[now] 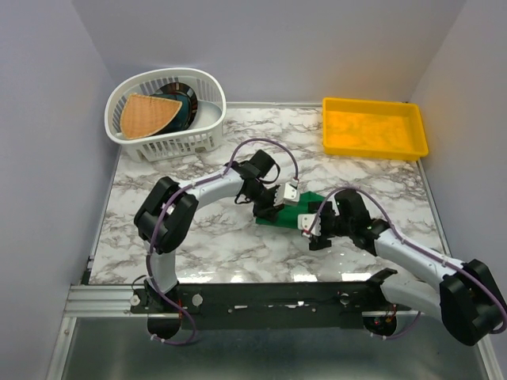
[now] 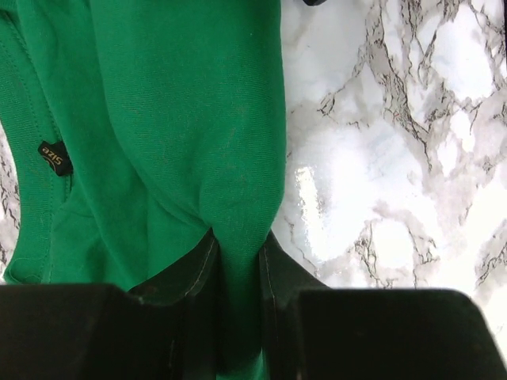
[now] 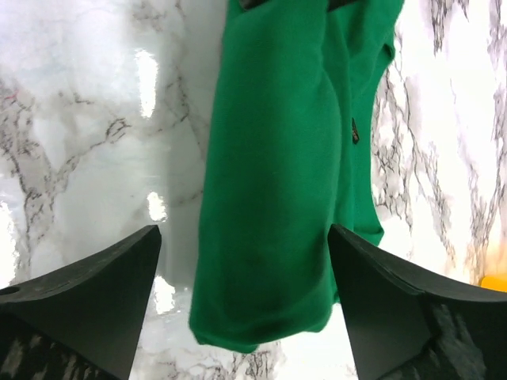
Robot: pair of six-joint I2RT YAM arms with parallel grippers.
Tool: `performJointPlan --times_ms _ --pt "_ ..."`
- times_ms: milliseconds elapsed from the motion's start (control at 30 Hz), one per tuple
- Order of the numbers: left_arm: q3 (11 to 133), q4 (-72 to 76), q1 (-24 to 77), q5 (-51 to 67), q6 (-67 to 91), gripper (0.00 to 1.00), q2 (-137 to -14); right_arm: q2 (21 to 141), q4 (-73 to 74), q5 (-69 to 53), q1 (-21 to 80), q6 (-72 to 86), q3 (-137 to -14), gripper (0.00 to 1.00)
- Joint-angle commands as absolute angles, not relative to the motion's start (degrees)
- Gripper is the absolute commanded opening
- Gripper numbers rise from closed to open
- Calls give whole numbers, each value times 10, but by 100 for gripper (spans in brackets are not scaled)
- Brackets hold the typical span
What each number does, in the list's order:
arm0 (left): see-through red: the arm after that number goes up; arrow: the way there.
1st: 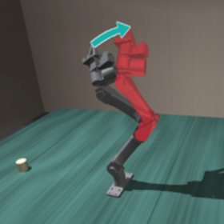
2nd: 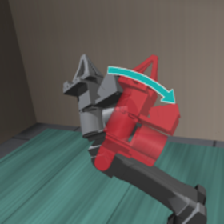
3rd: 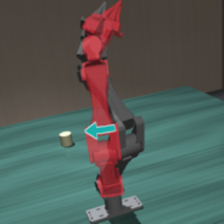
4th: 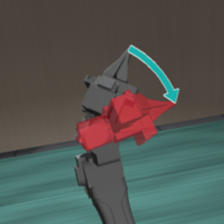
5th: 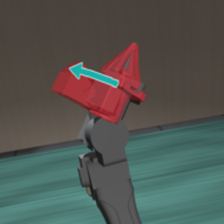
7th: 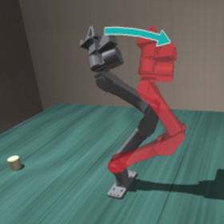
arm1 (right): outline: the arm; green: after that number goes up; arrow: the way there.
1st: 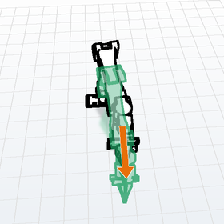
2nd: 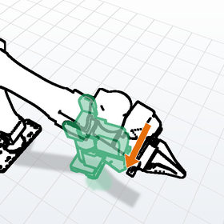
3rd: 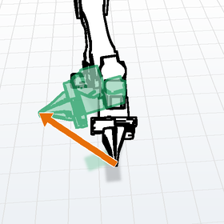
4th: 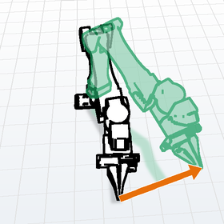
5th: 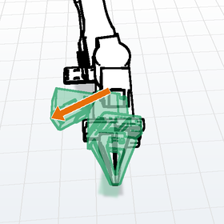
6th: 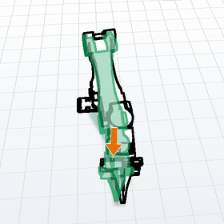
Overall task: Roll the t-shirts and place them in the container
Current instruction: Roll the T-shirt to the center of the board.
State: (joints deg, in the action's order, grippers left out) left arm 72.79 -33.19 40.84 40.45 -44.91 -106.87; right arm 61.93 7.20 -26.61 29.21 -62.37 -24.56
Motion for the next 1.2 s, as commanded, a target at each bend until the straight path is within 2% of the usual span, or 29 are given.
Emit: performJointPlan --times_ms 0,233,267,333,367,433,467,567,800,967,1167 --pt "749 -384 403 454 -464 15 -1081 610 71 -276 303 -634 -226 100" --pt "755 -383 400 462 -449 16 -1089 664 45 -251 308 -628 -244 97" --pt "757 -384 400 462 -449 16 -1090 671 41 -250 308 -626 -245 88" --pt "758 -386 399 461 -447 16 -1091 681 47 -249 309 -616 -258 77" --pt "760 -389 398 459 -448 16 -1092 689 54 -250 309 -614 -264 60" --pt "766 -402 396 458 -447 16 -1095 693 83 -253 309 -602 -284 43" --pt "776 -418 394 462 -449 16 -1101 694 97 -256 309 -601 -289 30" --pt "811 -482 383 481 -461 16 -1122 692 141 -259 308 -593 -302 17" --pt "933 -710 356 559 -546 15 -1209 689 324 -371 277 -632 -348 11" --pt "1045 -859 333 604 -587 14 -1279 776 408 -441 217 -640 -417 8" --pt "1156 -852 309 596 -497 16 -1336 908 542 -495 173 -675 -541 7"
